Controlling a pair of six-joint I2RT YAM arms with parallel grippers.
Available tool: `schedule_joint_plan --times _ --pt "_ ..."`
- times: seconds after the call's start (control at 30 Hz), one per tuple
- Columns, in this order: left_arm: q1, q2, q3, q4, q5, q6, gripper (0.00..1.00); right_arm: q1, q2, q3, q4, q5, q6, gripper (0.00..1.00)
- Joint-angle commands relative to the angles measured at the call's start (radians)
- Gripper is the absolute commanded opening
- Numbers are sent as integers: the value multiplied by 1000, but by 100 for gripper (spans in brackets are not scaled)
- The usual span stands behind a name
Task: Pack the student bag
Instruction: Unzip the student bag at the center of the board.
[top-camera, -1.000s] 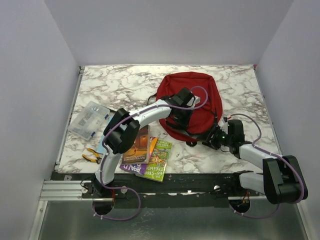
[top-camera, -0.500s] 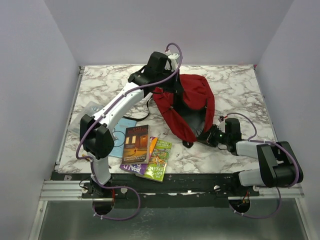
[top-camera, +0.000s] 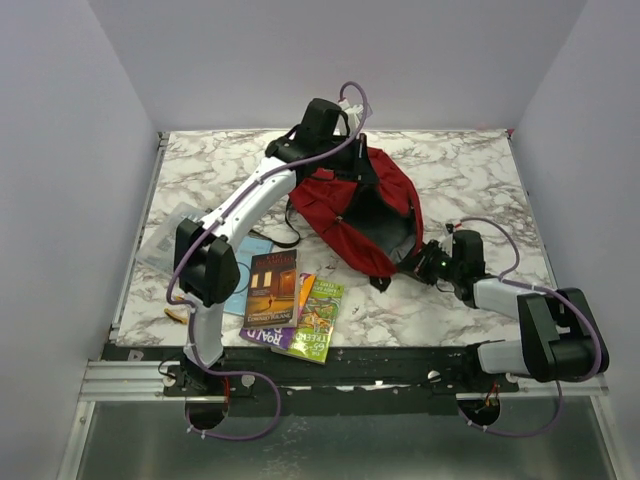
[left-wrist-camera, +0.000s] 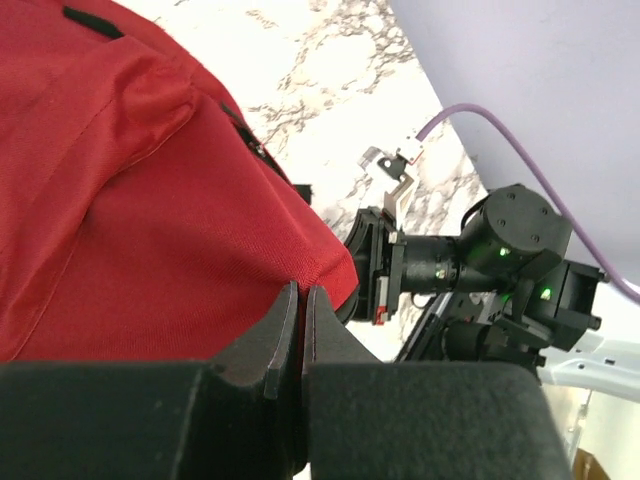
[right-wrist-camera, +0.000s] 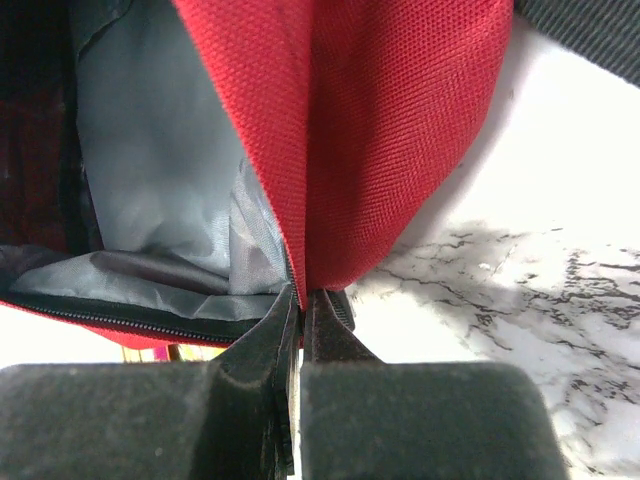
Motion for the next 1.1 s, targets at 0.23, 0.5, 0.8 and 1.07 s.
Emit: schedule_joint_plan --times 0.23,0.5,0.8,1.07 --pt "-30 223 304 81 172 -166 0 8 -124 -42 80 137 76 0" --pt "-19 238 246 51 180 -137 0 57 -26 -46 184 131 92 1" --pt "113 45 73 -161 16 5 59 104 59 127 36 175 -42 1" --pt "192 -384 -252 -124 -24 38 94 104 15 245 -333 180 -196 33"
